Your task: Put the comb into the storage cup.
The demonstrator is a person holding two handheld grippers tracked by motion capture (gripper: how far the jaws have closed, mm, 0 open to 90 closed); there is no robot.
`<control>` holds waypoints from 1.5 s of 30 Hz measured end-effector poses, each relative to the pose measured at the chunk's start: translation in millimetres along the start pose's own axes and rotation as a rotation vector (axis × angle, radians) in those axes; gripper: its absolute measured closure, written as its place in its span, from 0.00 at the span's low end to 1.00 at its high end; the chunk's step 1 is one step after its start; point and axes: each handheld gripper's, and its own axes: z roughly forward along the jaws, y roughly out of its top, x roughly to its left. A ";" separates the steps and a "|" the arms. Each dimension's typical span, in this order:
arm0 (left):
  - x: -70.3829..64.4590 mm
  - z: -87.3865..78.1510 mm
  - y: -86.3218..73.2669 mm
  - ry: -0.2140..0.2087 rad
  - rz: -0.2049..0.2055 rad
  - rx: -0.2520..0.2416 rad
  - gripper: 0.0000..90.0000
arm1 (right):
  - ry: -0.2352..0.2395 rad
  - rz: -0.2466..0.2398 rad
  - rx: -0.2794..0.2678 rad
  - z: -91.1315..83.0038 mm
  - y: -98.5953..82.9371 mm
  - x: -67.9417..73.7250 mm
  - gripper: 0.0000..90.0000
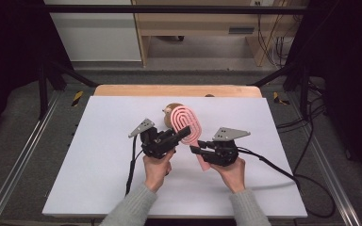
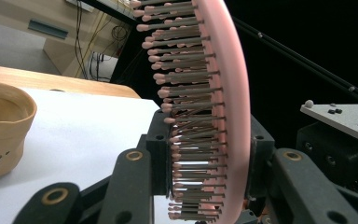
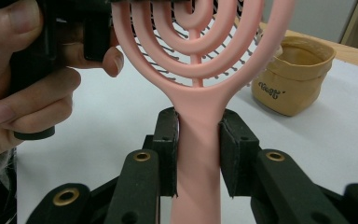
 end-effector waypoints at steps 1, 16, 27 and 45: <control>-0.3 0.0 -0.2 0.000 0.003 -0.005 0.70 | 0.002 0.000 0.000 0.2 -0.1 0.0 0.78; -1.9 -3.7 4.1 0.030 0.048 -0.006 0.70 | 0.005 0.010 0.005 2.1 -0.2 -1.6 0.62; 0.4 -9.5 9.3 0.065 0.098 -0.004 0.70 | -0.031 -0.017 -0.062 -5.8 1.7 -2.4 0.37; 10.0 -28.0 19.4 0.115 0.160 0.008 0.70 | -0.125 0.017 -0.083 -14.4 -6.8 -17.6 0.04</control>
